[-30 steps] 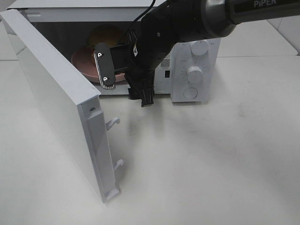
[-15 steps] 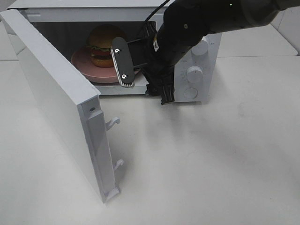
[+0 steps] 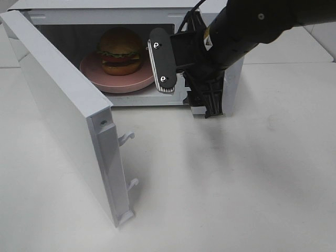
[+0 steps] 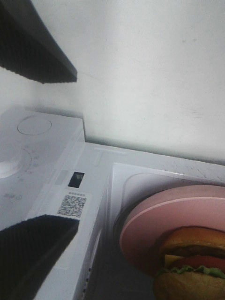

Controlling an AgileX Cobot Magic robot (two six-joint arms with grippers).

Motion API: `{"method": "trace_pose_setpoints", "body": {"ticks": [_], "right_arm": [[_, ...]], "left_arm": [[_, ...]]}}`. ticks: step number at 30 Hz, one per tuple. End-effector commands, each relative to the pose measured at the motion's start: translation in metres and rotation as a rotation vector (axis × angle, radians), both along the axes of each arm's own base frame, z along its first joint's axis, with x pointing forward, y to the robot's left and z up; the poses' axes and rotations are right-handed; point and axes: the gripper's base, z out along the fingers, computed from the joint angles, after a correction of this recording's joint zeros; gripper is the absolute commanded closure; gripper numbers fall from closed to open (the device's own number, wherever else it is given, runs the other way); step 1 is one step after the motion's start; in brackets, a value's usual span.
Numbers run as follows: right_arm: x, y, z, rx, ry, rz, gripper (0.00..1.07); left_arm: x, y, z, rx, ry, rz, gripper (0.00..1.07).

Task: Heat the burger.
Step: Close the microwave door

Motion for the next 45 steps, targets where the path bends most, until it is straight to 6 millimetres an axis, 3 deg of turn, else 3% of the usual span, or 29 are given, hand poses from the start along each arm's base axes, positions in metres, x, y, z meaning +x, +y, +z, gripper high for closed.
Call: {"method": "trace_pose_setpoints", "body": {"ticks": [1, 18, 31, 45], "right_arm": [[-0.007, -0.008, 0.006, 0.020, 0.006, -0.040, 0.31], [-0.063, -0.053, 0.015, 0.144, 0.140, -0.338, 0.31], [-0.103, -0.088, 0.035, 0.314, 0.296, -0.853, 0.31], [-0.141, -0.120, 0.066, 0.324, 0.301, -0.970, 0.31]], "left_arm": [[-0.003, -0.001, 0.000, -0.010, -0.036, -0.009, 0.07], [-0.003, -0.001, 0.000, -0.010, -0.036, -0.009, 0.07], [-0.003, -0.001, 0.000, -0.010, -0.036, -0.009, 0.07], [-0.003, -0.001, 0.000, -0.010, -0.036, -0.009, 0.07]]}}
